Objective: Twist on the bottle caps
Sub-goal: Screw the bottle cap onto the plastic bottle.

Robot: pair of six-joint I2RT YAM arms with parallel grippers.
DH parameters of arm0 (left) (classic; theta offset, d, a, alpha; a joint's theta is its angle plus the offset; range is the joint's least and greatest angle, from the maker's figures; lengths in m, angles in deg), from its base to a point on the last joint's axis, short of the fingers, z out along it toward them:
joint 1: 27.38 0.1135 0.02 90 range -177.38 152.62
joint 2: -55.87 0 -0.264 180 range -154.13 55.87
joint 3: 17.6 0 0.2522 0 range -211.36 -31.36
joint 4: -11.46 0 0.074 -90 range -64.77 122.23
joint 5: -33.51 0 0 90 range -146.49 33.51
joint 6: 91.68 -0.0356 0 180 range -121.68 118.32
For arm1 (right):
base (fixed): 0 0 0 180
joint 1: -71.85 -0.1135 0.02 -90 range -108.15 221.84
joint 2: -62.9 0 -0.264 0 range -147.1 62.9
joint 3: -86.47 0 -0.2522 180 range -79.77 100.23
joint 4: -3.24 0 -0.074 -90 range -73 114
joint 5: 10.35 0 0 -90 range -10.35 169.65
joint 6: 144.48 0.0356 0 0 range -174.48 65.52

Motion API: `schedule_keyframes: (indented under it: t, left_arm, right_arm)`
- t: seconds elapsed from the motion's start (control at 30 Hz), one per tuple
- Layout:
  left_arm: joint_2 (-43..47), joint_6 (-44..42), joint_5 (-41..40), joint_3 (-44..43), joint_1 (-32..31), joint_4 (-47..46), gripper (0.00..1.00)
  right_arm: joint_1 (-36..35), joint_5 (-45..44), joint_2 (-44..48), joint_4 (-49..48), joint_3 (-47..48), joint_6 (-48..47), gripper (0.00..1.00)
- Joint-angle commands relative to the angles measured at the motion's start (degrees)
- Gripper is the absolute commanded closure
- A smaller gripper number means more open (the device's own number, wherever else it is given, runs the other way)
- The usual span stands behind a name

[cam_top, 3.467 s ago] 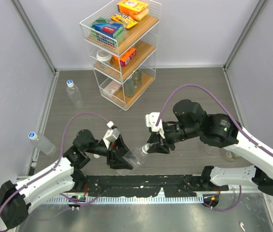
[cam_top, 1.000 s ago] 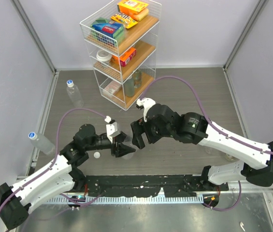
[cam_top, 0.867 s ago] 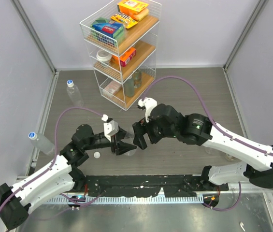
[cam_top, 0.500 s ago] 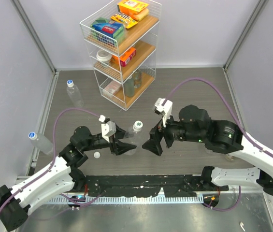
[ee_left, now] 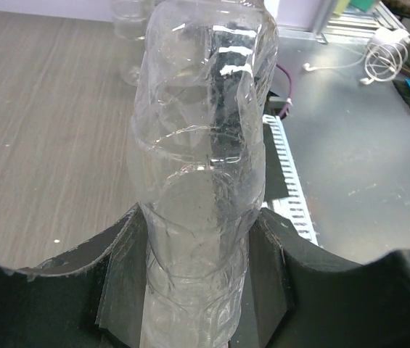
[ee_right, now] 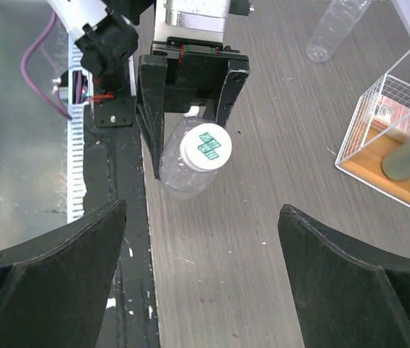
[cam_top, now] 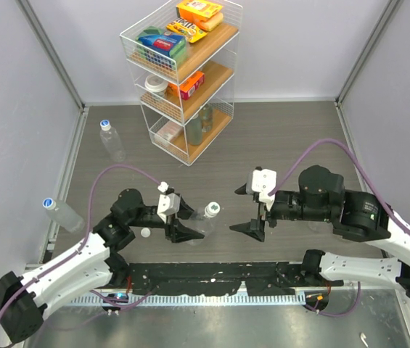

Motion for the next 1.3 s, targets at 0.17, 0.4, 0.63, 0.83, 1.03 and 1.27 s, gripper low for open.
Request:
schedule_keyframes:
  t: [0.17,0.4,0.63,0.83,1.03,1.27]
  left_arm:
    - [-4.73,-4.97,9.73,-4.85,-0.02,1.37,1.0]
    - [-6.15,-7.5,10.97,-6.61,-0.02,4.27,1.0]
    - [-7.11,-8.57,11.59,-7.49,0.07,5.86,1.0]
    - [-7.46,-8.92,12.03,-7.67,0.07,6.3,1.0]
    - [-7.2,-9.01,12.29,-7.67,0.07,6.83,1.0]
    - [-7.9,-9.36,12.2,-8.28,-0.02,7.61,0.99]
  right_arm:
    - [-0.36,4.68,-1.98,-0.68,0.15,-14.92,0.11]
    - [-0.36,7.84,-5.76,-0.58,1.56,-15.9,0.2]
    - [-0.36,11.19,-6.11,-1.9,1.74,-14.05,0.29]
    - [-0.36,10.92,-6.64,-1.64,2.18,-13.35,0.33]
    - [-0.36,10.92,-6.64,-1.72,2.44,-12.47,0.38]
    - [-0.36,10.92,-7.17,-1.72,2.44,-11.59,0.43]
